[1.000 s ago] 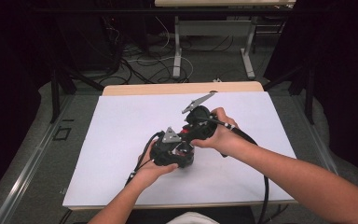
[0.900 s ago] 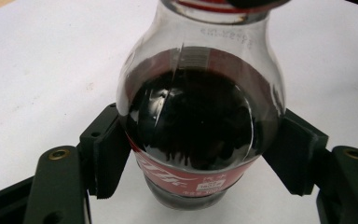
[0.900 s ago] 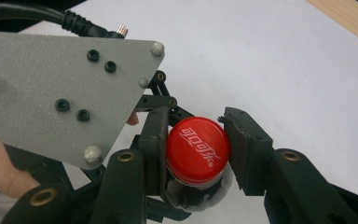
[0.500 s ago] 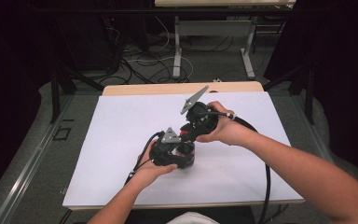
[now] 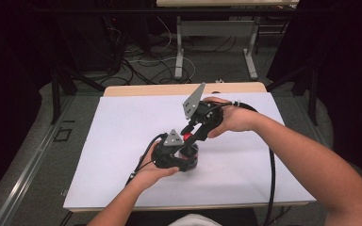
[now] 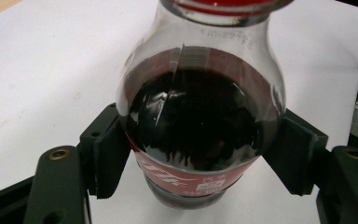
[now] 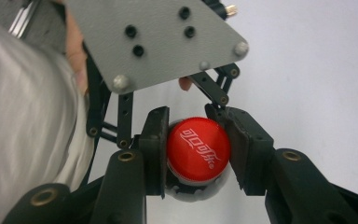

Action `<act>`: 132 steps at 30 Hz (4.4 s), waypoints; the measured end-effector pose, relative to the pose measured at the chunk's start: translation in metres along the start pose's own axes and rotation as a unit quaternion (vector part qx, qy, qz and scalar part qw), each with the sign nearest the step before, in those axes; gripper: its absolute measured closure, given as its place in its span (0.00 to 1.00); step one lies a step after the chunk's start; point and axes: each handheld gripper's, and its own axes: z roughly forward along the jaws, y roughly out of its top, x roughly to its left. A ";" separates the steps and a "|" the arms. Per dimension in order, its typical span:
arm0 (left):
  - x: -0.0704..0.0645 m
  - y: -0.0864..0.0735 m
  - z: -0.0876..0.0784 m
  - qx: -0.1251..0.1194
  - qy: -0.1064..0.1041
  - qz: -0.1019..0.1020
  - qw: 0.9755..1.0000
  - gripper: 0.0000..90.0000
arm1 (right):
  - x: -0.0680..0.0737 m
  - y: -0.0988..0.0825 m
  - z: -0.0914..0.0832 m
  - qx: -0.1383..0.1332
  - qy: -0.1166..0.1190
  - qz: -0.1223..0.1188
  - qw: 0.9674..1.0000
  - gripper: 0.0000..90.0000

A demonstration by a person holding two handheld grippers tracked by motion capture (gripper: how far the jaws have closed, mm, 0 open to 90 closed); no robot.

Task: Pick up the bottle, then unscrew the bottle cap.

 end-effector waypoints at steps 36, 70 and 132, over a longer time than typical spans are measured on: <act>0.008 -0.001 -0.003 -0.004 0.029 -0.030 0.999 0.33 | 0.033 0.011 0.006 -0.056 -0.201 0.322 0.923 0.67; 0.008 -0.002 -0.007 -0.005 0.022 -0.030 0.999 0.33 | 0.022 0.013 0.002 -0.009 -0.155 0.286 0.946 0.52; 0.005 -0.002 -0.007 -0.007 0.012 -0.024 1.000 0.33 | 0.007 0.021 -0.005 0.066 -0.054 0.048 0.995 0.66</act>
